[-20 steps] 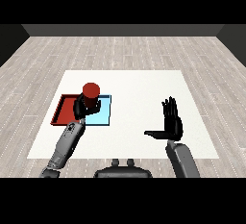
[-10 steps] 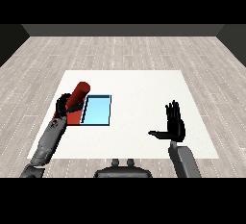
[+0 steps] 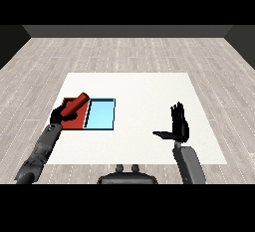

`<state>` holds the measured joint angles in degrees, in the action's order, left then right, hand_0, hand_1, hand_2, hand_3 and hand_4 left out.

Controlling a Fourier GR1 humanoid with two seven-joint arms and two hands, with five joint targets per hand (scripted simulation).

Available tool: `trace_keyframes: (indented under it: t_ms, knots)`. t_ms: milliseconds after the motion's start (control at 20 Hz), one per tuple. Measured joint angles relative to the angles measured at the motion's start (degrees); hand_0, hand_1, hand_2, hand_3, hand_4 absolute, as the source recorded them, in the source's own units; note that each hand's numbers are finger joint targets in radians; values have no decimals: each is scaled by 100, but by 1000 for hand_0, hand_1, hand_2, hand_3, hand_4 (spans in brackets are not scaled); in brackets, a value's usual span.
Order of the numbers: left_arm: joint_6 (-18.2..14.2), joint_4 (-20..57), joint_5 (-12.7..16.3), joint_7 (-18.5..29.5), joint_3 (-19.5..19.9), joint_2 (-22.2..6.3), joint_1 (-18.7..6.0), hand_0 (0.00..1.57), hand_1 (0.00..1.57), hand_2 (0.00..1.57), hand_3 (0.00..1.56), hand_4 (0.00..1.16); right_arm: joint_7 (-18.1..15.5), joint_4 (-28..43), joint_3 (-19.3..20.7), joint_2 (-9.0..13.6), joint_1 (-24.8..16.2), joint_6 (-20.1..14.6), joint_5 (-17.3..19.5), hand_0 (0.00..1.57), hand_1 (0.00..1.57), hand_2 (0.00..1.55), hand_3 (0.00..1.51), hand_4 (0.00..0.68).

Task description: Pick the red can and put it in the red box

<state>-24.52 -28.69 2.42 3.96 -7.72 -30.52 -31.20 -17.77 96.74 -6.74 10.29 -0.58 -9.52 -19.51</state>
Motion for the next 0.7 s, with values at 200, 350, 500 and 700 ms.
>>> trace_keyframes:
  t_ms: [200, 350, 500, 700]
  knots:
    - [105, 994, -145, -7, 9, 169, -266, 1119, 1119, 1044, 0, 647, -83, -312, 49, -46, 218, 5, 49, 0, 0, 0, 0, 0]
    - [411, 1479, -205, 188, 24, 206, -403, 0, 0, 0, 0, 560, -199, -453, 72, -51, 225, 66, 73, 0, 0, 0, 0, 0]
    - [803, 1883, -412, 127, -137, 210, -587, 0, 0, 0, 0, 0, -282, -612, 33, -160, 362, 47, 121, 0, 0, 0, 0, 0]
    - [850, 2185, -359, 216, 17, 140, -817, 0, 0, 0, 0, 0, -357, -767, 117, -164, 467, 147, 66, 0, 0, 0, 0, 0]
